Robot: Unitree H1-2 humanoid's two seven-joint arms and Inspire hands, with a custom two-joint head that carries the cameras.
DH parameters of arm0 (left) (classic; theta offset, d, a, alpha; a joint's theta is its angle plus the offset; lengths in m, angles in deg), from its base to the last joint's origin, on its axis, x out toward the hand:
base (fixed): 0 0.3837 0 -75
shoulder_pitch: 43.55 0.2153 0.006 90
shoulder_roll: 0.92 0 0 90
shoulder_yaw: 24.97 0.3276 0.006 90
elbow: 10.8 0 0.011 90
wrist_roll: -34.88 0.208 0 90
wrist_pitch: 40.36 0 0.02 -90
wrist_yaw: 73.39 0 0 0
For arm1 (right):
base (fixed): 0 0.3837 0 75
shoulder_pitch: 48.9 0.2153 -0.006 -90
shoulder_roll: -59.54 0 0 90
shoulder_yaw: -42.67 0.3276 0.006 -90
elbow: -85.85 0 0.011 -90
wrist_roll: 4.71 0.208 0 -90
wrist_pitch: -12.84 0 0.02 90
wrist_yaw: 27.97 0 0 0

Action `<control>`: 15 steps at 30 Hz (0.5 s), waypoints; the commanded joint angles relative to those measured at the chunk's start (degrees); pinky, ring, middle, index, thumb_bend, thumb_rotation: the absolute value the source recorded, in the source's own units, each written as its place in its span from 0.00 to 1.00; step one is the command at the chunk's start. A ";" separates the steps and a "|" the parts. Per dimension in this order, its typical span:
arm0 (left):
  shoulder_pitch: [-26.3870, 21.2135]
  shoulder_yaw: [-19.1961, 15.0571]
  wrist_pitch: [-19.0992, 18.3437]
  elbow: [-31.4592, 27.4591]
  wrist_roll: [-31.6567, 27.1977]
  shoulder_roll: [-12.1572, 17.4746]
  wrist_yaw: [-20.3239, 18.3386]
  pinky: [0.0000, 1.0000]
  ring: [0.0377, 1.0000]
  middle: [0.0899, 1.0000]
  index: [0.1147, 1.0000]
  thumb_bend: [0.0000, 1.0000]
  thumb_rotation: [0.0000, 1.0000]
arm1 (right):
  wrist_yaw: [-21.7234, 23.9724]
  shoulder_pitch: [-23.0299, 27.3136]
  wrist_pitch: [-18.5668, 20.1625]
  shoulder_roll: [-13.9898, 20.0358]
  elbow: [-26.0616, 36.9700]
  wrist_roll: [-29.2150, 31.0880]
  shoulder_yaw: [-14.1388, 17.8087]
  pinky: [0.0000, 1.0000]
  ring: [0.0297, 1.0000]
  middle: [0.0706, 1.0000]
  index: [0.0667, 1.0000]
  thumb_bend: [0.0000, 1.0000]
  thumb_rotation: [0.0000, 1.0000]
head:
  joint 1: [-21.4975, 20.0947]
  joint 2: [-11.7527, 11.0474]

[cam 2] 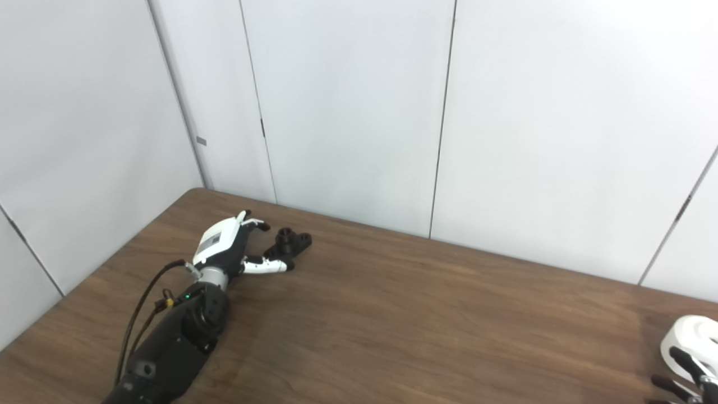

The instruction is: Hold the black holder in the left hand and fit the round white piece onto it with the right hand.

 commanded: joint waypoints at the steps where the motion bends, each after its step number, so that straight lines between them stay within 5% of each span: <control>1: -3.06 0.75 0.67 0.75 1.38 1.89 1.88 1.00 1.00 1.00 0.76 1.00 0.41 | 0.48 -0.26 0.48 1.30 1.39 0.05 0.61 0.55 0.73 0.89 0.82 0.75 0.10 | 0.00 0.27; 5: -4.28 3.65 -0.70 4.14 3.78 2.32 2.31 1.00 1.00 1.00 0.76 1.00 0.40 | 0.65 -0.57 1.64 1.24 2.35 -0.14 0.46 0.56 0.74 0.89 0.83 0.73 0.08 | -0.18 0.40; 15: -7.22 2.88 0.92 11.64 0.54 0.56 6.56 1.00 1.00 1.00 0.70 1.00 0.35 | 0.99 -1.03 2.28 1.31 3.15 -0.12 0.41 0.58 0.74 0.88 0.83 0.73 0.09 | -0.52 0.59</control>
